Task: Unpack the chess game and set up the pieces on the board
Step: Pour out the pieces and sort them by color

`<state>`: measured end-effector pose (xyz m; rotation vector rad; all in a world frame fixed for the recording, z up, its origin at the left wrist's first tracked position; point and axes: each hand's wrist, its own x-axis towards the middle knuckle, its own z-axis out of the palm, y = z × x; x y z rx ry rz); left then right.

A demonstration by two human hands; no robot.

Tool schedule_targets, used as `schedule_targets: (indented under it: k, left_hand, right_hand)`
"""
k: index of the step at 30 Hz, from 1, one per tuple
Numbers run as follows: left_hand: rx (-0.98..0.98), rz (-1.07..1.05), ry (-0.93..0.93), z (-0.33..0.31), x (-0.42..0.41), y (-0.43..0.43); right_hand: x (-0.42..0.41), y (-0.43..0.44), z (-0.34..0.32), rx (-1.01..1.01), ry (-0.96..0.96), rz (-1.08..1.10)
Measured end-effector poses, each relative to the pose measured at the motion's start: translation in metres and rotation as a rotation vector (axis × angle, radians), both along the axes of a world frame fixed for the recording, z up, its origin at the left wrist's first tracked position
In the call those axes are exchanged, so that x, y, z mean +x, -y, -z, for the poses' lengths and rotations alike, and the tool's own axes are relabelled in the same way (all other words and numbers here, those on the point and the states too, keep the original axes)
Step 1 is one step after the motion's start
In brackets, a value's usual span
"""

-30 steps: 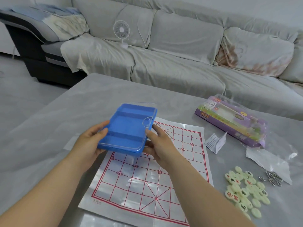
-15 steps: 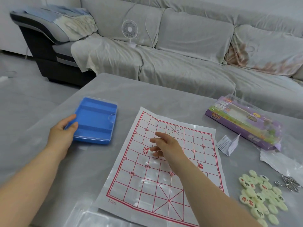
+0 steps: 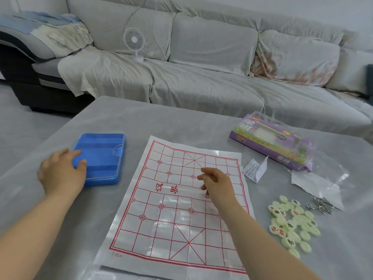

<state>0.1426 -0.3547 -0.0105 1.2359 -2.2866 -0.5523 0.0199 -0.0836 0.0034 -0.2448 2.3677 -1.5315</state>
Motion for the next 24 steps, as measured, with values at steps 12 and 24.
schedule_targets:
  k: [12, 24]
  left_hand:
    - [0.246, 0.672, -0.17, -0.024, -0.095, -0.23]
    - [0.177, 0.615, -0.041, 0.0, -0.173, -0.331]
  right_hand:
    - [-0.024, -0.18, 0.002, -0.001, -0.101, 0.335]
    - [-0.043, -0.306, 0.034, 0.484, -0.327, 0.118]
